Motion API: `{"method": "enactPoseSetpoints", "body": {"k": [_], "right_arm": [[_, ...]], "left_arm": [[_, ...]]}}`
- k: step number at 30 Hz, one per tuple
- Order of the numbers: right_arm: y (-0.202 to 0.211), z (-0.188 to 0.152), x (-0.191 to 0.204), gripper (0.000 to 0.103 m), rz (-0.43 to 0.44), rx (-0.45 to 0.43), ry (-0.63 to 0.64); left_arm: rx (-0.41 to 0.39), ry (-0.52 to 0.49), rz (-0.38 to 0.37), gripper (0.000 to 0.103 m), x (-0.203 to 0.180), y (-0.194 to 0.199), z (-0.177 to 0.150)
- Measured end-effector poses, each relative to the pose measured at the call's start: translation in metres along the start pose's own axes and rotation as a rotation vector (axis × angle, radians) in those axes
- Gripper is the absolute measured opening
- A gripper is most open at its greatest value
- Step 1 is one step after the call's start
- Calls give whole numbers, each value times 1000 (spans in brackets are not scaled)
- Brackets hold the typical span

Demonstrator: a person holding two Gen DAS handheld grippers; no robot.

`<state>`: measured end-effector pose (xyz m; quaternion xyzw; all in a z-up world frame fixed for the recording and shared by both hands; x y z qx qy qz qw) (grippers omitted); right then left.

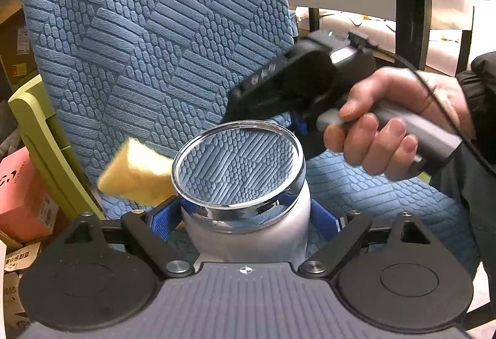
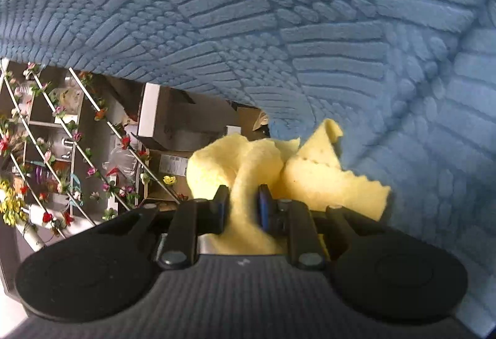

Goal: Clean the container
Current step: 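Wipe the cloth around the mug's outer wall behind the rim with the right gripper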

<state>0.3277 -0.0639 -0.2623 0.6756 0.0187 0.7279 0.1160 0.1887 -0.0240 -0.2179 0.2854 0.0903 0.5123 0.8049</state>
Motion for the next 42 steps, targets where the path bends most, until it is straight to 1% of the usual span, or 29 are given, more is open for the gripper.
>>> {"method": "enactPoseSetpoints", "body": {"k": [2, 3, 4, 8, 9, 10, 12, 14, 18, 20, 21, 23, 25, 28, 32, 34, 36, 37, 40, 42], "right_arm": [[5, 0, 13, 22, 61, -12, 5], [7, 0, 17, 22, 81, -17, 13], [9, 0, 16, 22, 83, -15, 16], [13, 0, -9, 21, -9, -23, -16], [14, 0, -11, 21, -18, -25, -18], [15, -1, -8, 21, -8, -27, -14], [19, -2, 4, 22, 52, -28, -10], [22, -2, 5, 22, 63, -37, -16], [26, -4, -13, 22, -4, -52, -49], [31, -4, -16, 22, -36, -65, -44], [35, -5, -16, 22, -37, -74, -52], [40, -7, -9, 22, -2, -93, -74], [46, -10, -3, 22, 11, -119, -73], [60, -17, -11, 21, -29, -172, -94], [76, -27, -24, 21, -90, -247, -154], [85, -32, -21, 21, -82, -276, -170], [91, -37, -11, 21, -43, -299, -175], [94, -40, -7, 21, -38, -310, -165], [101, -53, -12, 21, -122, -348, -150], [107, -64, -32, 21, -221, -365, -177]], "left_arm": [[-1, 1, 2, 91, 0, 0, 0], [-2, 1, 3, 91, 0, 0, 0], [-2, 2, 4, 91, 0, 0, 0], [2, 14, 12, 91, 1, -2, 2], [3, 22, 15, 91, 2, -3, 2], [4, 28, 18, 91, 2, -3, 2], [4, 32, 21, 91, 2, -3, 3], [4, 33, 22, 91, 2, -2, 3], [5, 34, 27, 91, 2, -3, 3], [5, 35, 29, 91, 1, -3, 3], [5, 35, 30, 91, 1, -2, 3], [3, 35, 30, 91, 1, -2, 3], [2, 32, 25, 91, -1, -2, 3], [3, 31, 29, 91, -6, -2, 2], [4, 36, 37, 91, -8, -2, 2], [4, 38, 44, 91, -9, -2, 2], [3, 44, 51, 91, -10, -3, 2], [2, 46, 54, 91, -10, -2, 2], [1, 50, 63, 91, -11, -1, 1], [2, 52, 63, 91, -10, 0, 1]]}}
Point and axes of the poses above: each gripper's, at about its wrist camera, not at the fingertips, and y roughly against the way its jaws point, x to its left, z to its top, the point moved 9 cm from there along -y, roughly the way its jaws point, and after that the axes turned 5 degrees about -x, right-handed, at the moved point
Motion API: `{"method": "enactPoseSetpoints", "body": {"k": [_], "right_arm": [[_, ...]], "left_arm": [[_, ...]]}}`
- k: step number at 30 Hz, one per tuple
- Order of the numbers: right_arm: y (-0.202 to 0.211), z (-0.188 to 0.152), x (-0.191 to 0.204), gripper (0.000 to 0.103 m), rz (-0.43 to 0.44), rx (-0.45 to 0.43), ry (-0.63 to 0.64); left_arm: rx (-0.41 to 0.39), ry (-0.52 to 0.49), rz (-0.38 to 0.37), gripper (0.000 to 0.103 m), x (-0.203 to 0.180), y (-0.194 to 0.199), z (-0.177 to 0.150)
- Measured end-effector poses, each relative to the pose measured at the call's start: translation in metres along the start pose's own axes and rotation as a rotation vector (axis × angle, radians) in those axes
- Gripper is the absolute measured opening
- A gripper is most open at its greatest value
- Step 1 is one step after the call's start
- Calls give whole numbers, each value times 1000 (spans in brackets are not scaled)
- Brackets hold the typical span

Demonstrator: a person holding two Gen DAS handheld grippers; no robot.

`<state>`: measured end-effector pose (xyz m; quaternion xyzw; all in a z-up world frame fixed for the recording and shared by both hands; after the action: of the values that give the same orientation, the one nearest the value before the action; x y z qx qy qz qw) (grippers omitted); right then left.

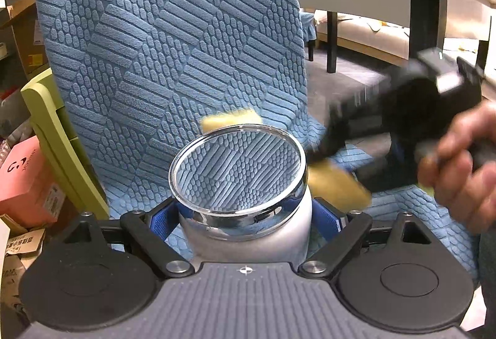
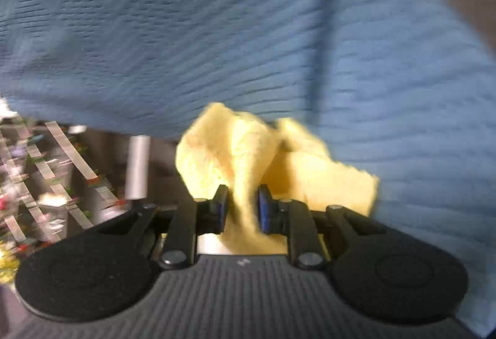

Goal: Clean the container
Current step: 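Wipe the cloth around the mug's outer wall behind the rim with the right gripper, then lift the cloth over the mug and wipe across the rim and opening with the right gripper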

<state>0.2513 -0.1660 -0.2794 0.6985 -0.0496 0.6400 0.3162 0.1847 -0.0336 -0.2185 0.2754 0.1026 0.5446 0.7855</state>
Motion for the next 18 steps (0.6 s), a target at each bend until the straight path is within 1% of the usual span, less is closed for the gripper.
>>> {"method": "enactPoseSetpoints", "body": {"k": [1, 2, 3, 8, 11, 15, 18], "right_arm": [[2, -3, -11, 21, -43, -7, -15], [3, -7, -18, 21, -55, -14, -44], [6, -10, -20, 21, -51, -25, -65], [24, -23, 6, 20, -32, -69, 36], [42, -24, 28, 20, -29, -113, 174], [66, -15, 66, 19, 8, -191, 363], [86, -12, 100, 19, 27, -252, 559]], "left_arm": [[1, 1, 0, 91, 0, 0, 0], [1, 1, 1, 91, 1, 1, 0], [0, 1, 3, 91, 1, 1, -1], [3, 18, 15, 91, 2, 2, -1], [-10, 38, 39, 91, 3, 9, 1], [-36, 75, 66, 92, 3, 18, 4], [-45, 72, 79, 92, 1, 21, 4]]}}
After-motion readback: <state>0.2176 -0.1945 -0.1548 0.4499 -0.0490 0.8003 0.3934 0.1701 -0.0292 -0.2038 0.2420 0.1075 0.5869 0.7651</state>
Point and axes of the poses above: each gripper's, at about its wrist camera, not at the fingertips, and y roughly against the way its jaws point, x to its left, z to its top, the point moved 9 cm from there along -y, roughly the way its jaws point, and after that the axes turned 5 degrees about -x, right-handed, at the moved point
